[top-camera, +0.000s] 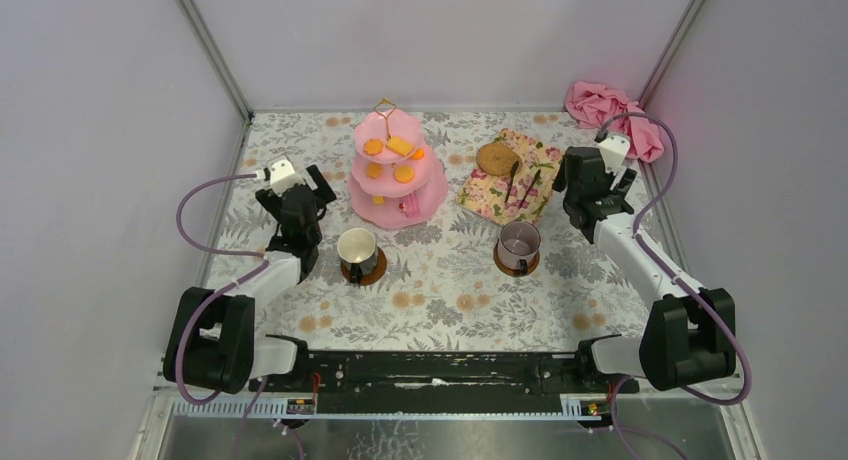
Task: Serve the afternoon tea
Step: Reset both arms
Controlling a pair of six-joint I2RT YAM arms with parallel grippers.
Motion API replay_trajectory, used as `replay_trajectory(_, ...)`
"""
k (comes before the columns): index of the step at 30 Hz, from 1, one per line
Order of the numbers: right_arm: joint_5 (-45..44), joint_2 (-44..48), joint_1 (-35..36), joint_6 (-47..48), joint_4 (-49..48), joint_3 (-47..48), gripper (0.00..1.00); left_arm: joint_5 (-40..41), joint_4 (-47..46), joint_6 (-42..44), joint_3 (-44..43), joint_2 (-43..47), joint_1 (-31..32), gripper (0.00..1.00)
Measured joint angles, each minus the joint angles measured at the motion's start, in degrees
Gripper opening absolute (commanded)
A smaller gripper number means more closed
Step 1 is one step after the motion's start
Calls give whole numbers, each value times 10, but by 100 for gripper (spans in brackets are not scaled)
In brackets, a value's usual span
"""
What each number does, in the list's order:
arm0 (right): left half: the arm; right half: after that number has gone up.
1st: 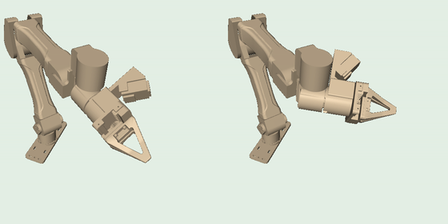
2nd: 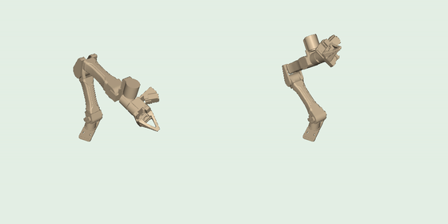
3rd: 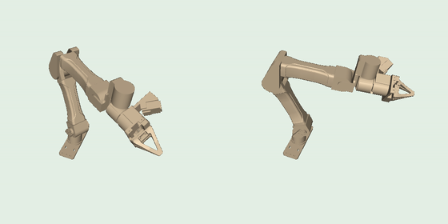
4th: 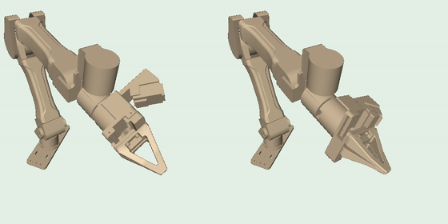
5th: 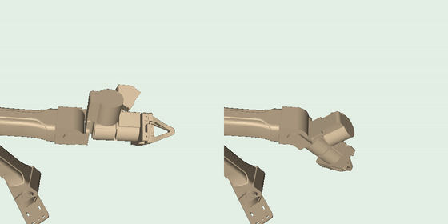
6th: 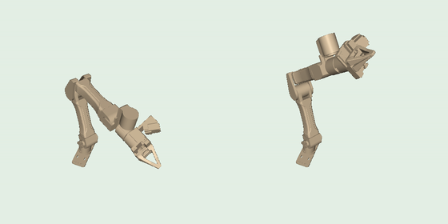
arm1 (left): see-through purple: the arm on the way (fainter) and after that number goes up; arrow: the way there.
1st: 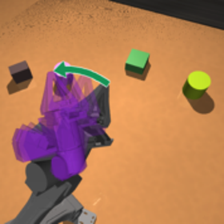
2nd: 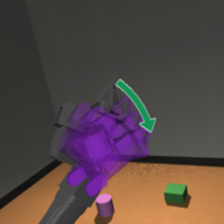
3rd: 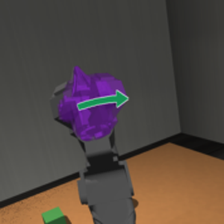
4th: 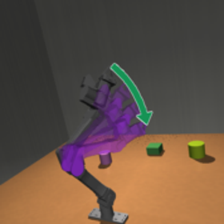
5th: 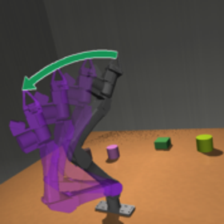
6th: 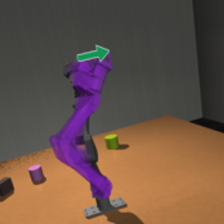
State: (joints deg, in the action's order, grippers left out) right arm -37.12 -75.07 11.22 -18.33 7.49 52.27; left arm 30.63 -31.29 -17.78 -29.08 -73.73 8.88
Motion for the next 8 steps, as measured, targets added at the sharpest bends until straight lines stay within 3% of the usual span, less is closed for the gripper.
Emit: replay_trajectory(8, -3, 0, 0, -11, 0, 0, 99, 0, -23, 0, 1, 5, 0, 100)
